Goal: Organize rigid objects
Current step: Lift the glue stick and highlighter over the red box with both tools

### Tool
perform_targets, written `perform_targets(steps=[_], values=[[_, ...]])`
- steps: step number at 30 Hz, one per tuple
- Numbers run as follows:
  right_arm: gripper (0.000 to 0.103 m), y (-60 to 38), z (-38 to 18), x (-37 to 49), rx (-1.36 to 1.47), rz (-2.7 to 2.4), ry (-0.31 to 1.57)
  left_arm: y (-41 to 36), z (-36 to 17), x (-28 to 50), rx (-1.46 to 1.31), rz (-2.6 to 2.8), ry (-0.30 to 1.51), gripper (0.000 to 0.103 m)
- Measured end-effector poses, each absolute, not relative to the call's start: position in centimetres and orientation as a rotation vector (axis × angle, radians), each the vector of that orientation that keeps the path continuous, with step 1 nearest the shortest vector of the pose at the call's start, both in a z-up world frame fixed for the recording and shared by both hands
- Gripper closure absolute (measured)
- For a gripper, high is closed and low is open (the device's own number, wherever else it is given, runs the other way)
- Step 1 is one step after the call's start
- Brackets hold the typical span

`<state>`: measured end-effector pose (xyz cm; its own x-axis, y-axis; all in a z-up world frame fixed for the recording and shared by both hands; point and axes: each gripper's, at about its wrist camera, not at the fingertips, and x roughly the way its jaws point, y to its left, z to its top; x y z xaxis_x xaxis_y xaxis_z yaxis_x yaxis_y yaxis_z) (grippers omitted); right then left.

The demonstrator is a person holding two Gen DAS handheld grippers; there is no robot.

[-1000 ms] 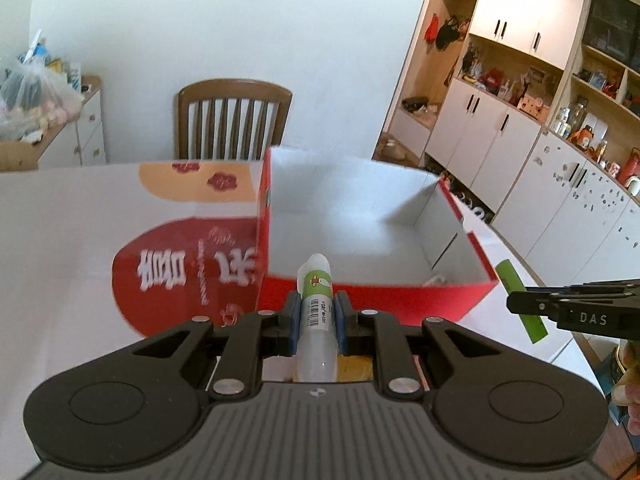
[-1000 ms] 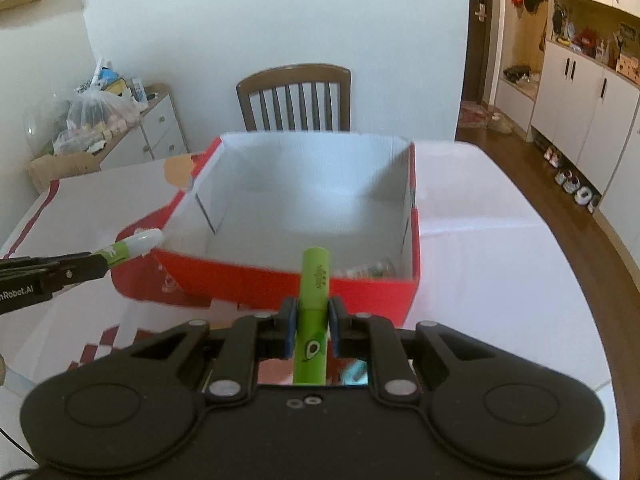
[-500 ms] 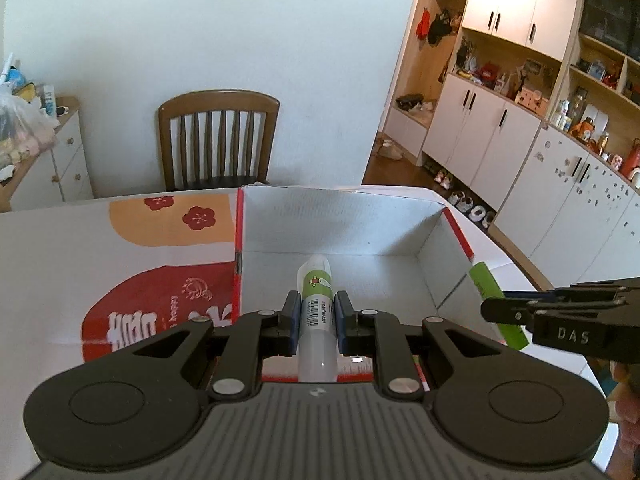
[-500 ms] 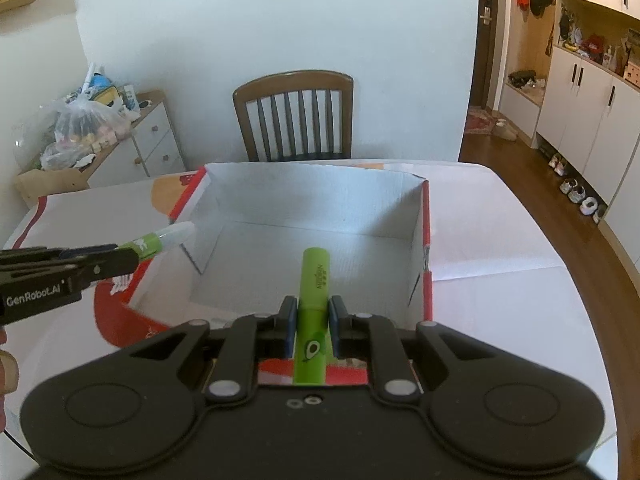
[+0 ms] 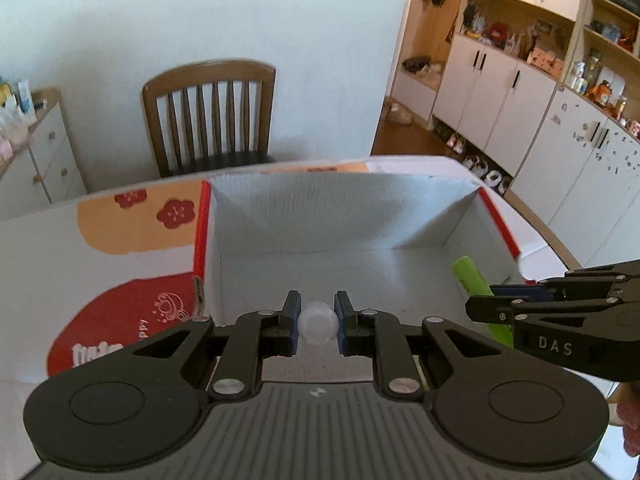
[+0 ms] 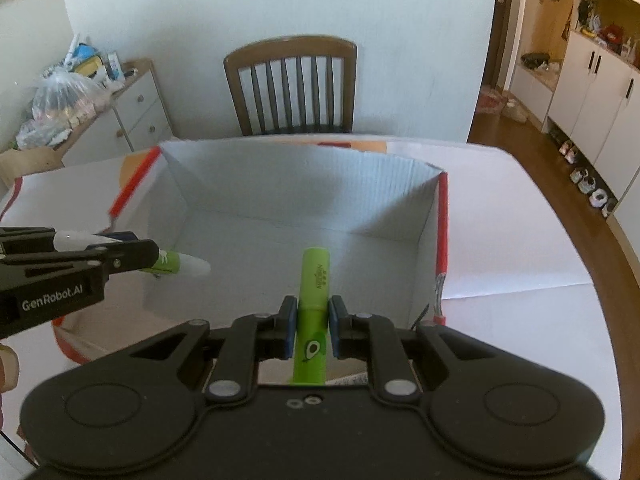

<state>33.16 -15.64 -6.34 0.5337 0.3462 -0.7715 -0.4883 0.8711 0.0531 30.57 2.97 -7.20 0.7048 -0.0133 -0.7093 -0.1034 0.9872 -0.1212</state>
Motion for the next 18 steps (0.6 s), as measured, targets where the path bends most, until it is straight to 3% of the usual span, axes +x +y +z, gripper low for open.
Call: perform_targets(steps=[18], values=[[0.087, -13.3, -10.4, 37.2, -0.268, 0.503, 1.028, 2.7, -10.4, 35.7, -0.228, 0.053, 0.898, 0.086]])
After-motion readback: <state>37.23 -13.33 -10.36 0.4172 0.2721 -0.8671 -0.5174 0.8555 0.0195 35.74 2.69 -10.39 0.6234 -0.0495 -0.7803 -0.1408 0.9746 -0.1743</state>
